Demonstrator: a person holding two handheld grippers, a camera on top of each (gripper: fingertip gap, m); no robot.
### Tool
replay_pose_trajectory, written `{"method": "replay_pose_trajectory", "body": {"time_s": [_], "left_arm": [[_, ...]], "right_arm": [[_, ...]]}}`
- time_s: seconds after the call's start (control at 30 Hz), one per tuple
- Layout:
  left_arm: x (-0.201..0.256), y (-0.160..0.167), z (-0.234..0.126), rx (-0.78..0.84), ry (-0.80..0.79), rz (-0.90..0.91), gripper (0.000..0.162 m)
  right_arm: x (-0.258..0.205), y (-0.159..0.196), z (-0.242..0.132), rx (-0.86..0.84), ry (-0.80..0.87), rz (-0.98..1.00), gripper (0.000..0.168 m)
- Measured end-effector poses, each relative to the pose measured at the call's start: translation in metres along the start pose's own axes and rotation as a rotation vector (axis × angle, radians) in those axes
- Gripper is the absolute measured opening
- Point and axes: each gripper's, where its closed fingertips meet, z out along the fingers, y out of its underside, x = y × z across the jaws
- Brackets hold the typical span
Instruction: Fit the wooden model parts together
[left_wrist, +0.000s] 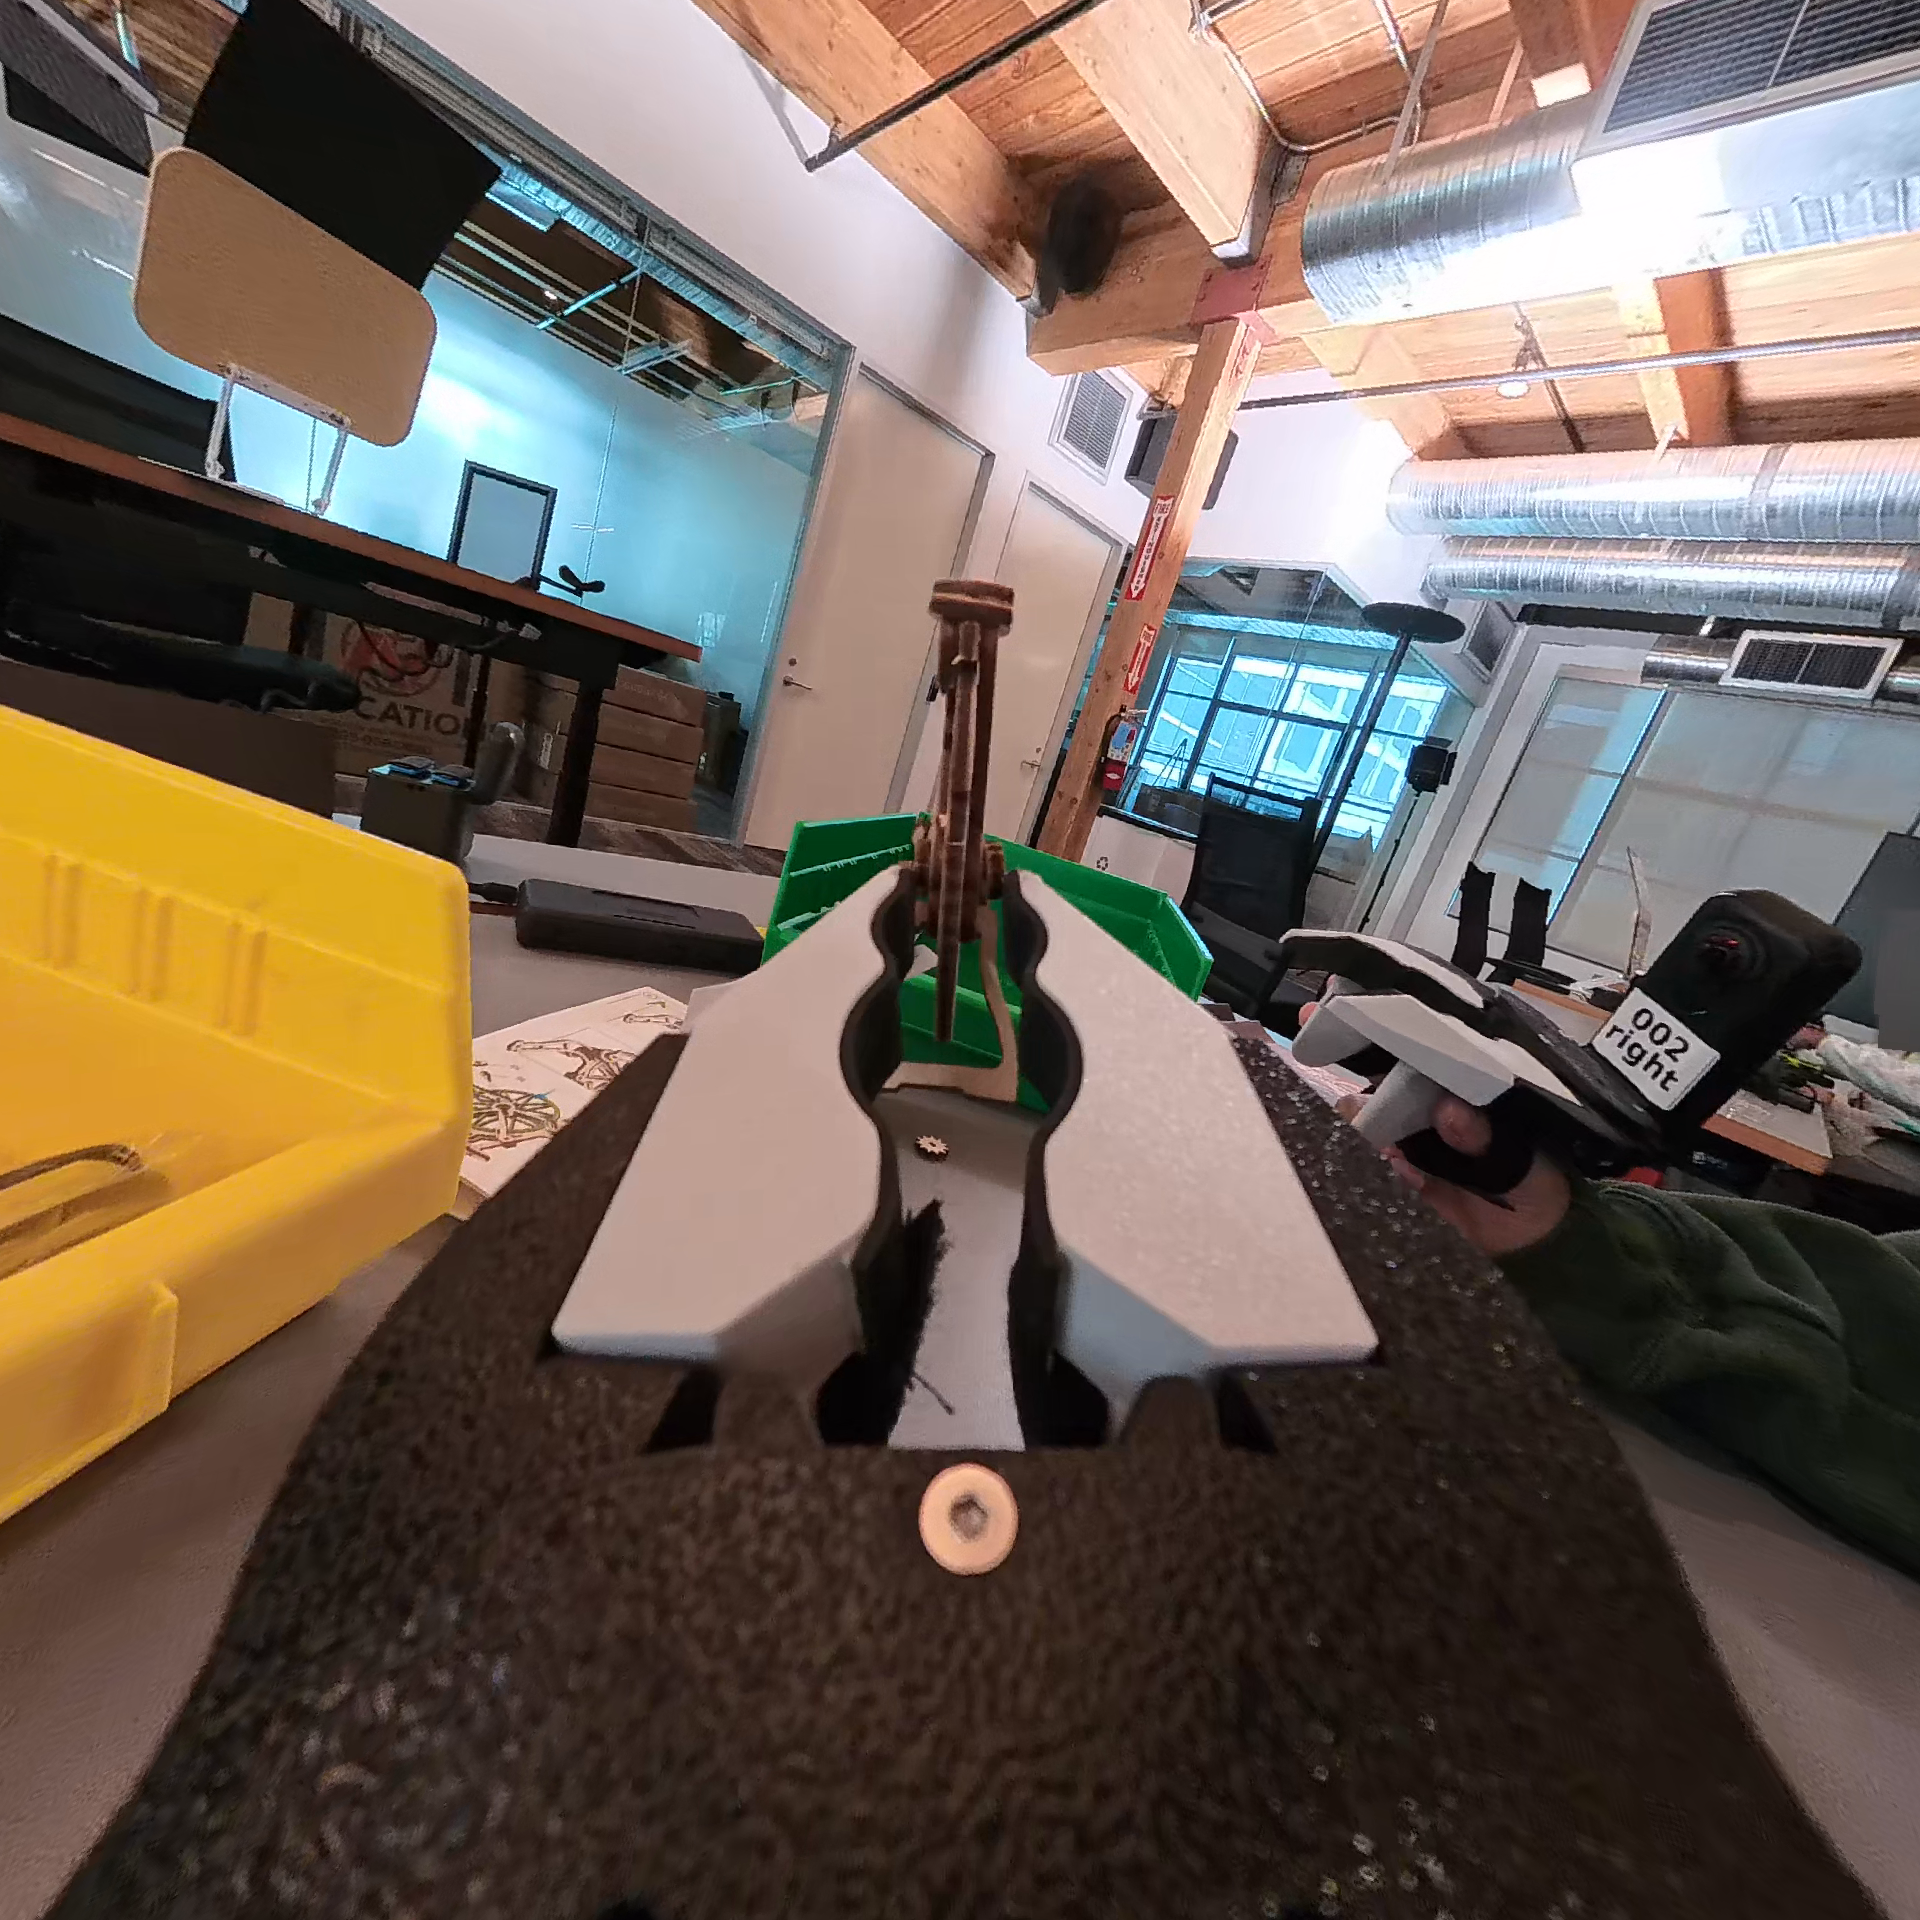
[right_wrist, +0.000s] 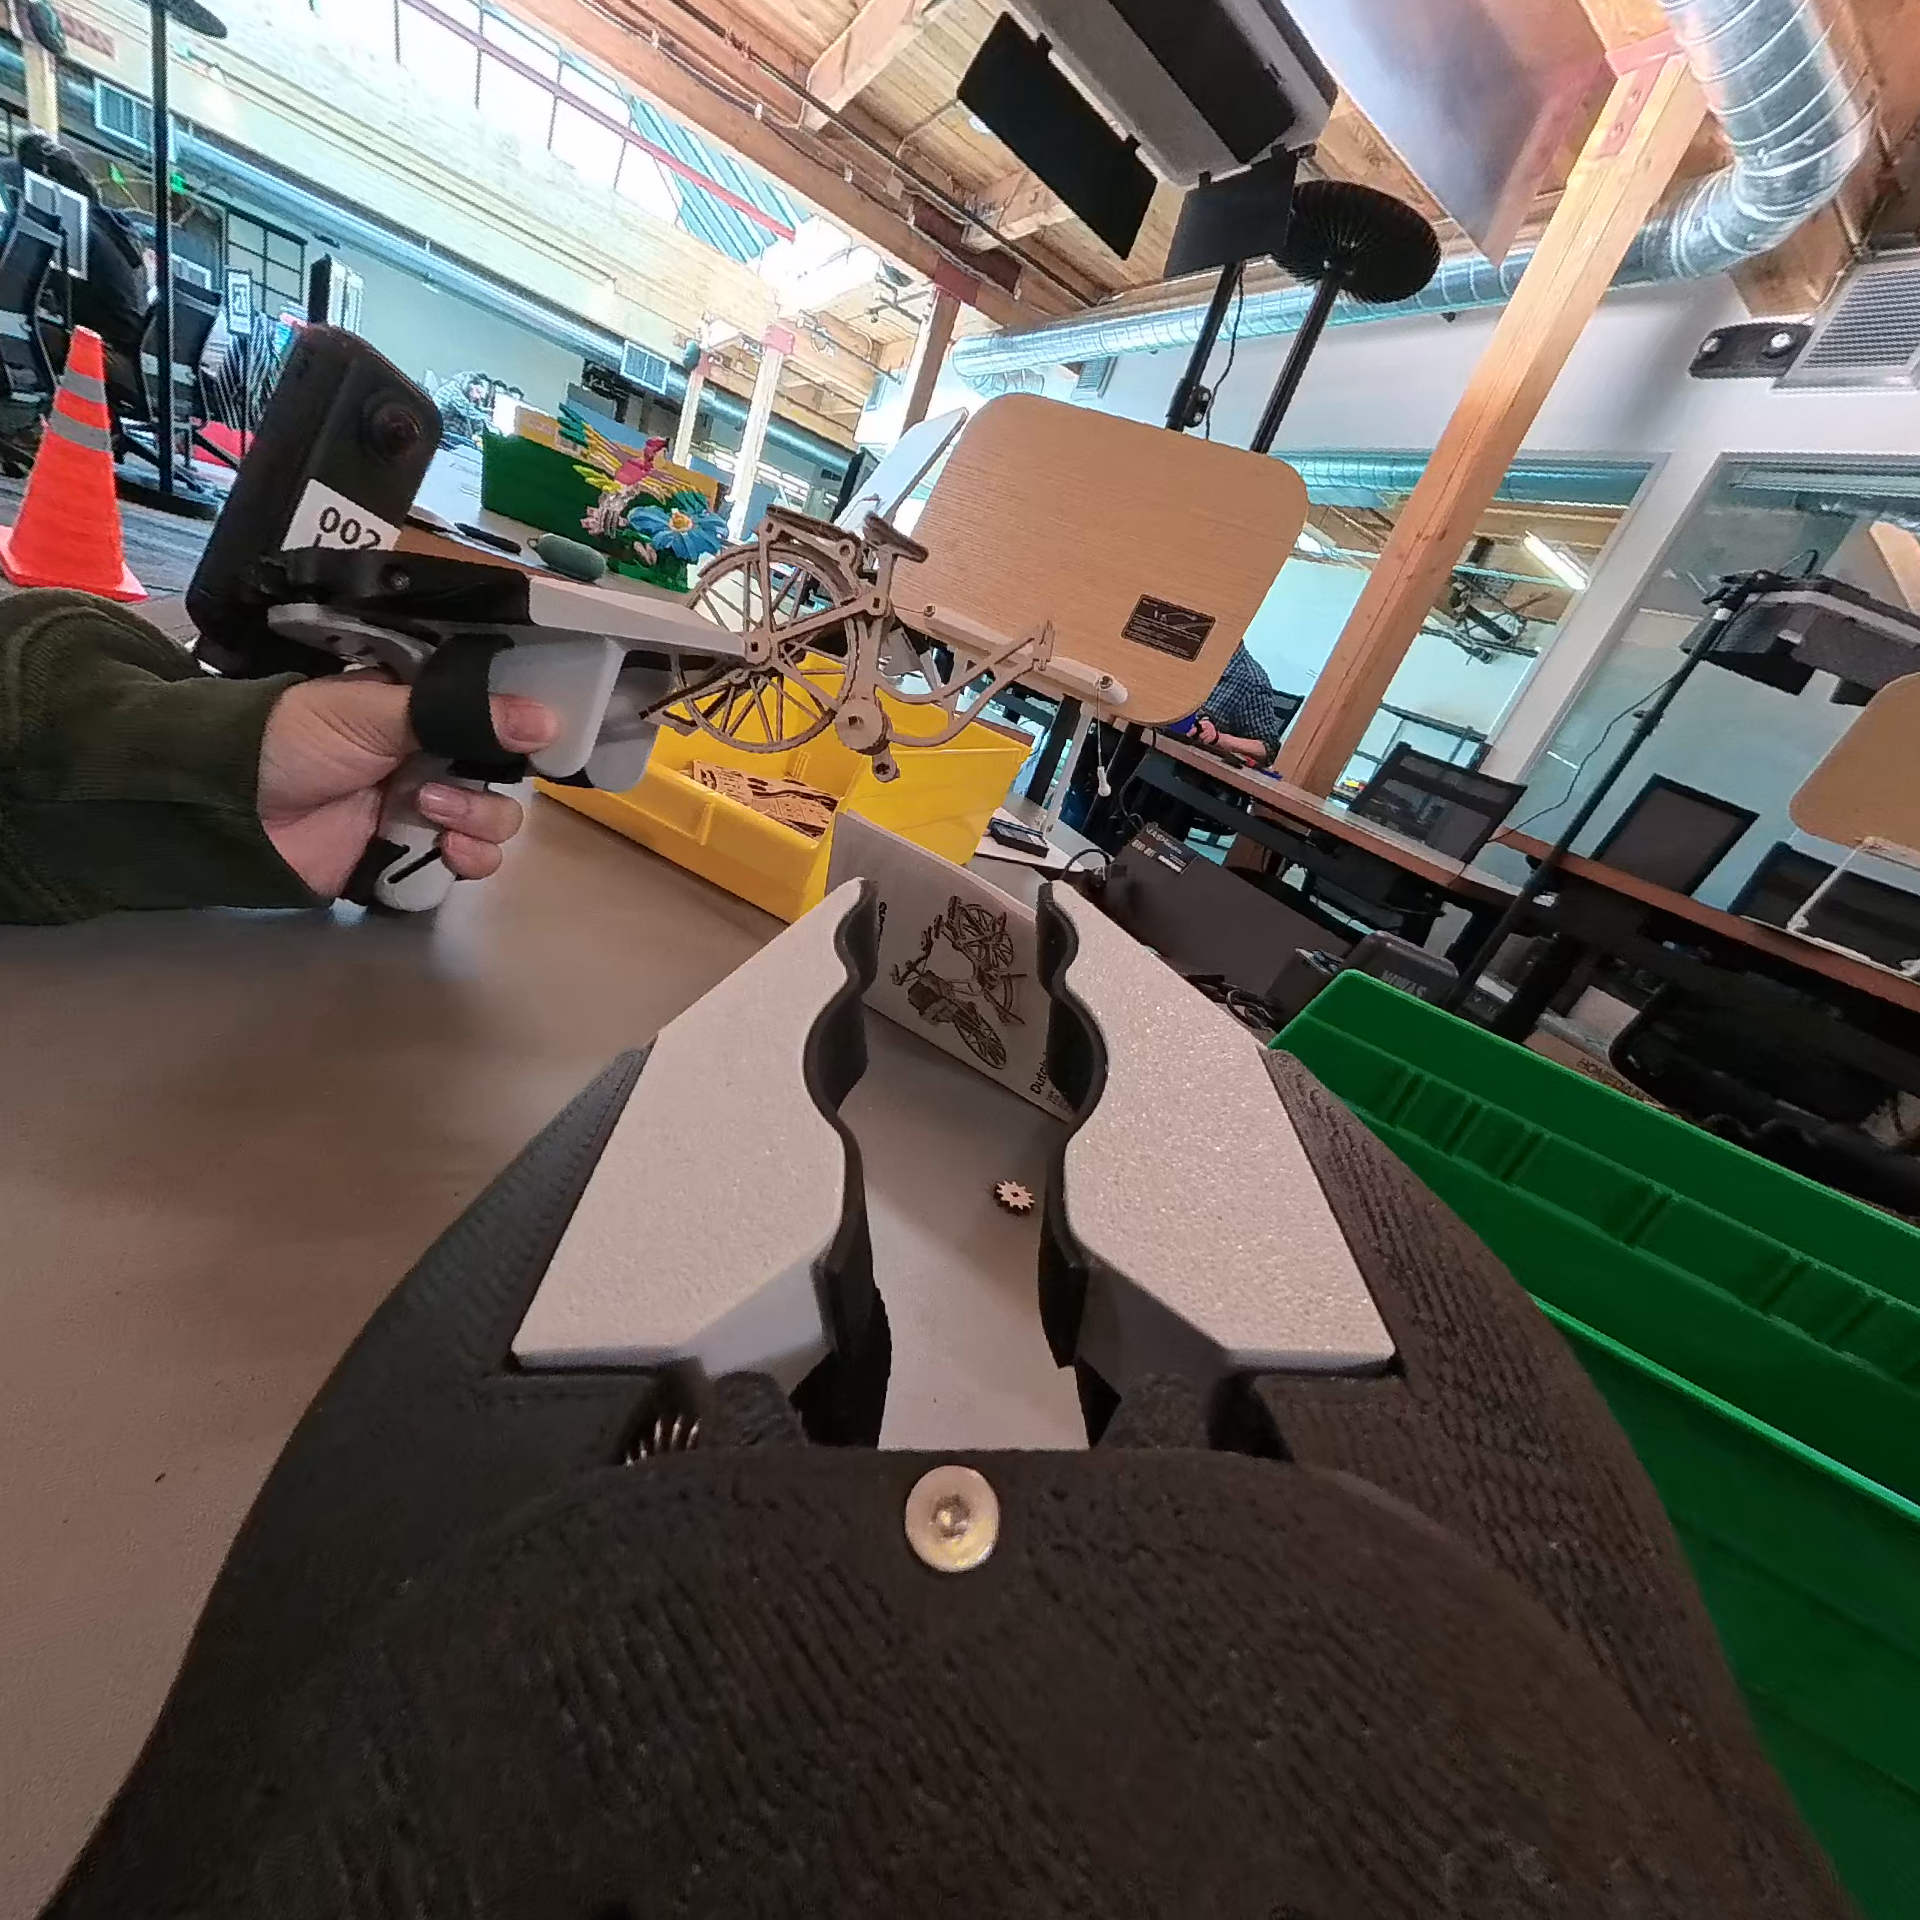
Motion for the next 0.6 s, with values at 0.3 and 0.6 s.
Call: {"method": "replay_pose_trajectory", "body": {"time_s": [0.3, 0.6], "left_arm": [[-0.0011, 0.0018, 0.0007, -0.009, -0.001, -0.018, 0.014], [-0.0016, 0.0023, 0.0008, -0.011, -0.001, -0.025, 0.014]], "right_arm": [[-0.0009, 0.0008, 0.0005, -0.005, -0.005, -0.004, 0.028], [-0.0014, 0.0011, 0.0008, -0.006, -0.007, -0.007, 0.028]]}}
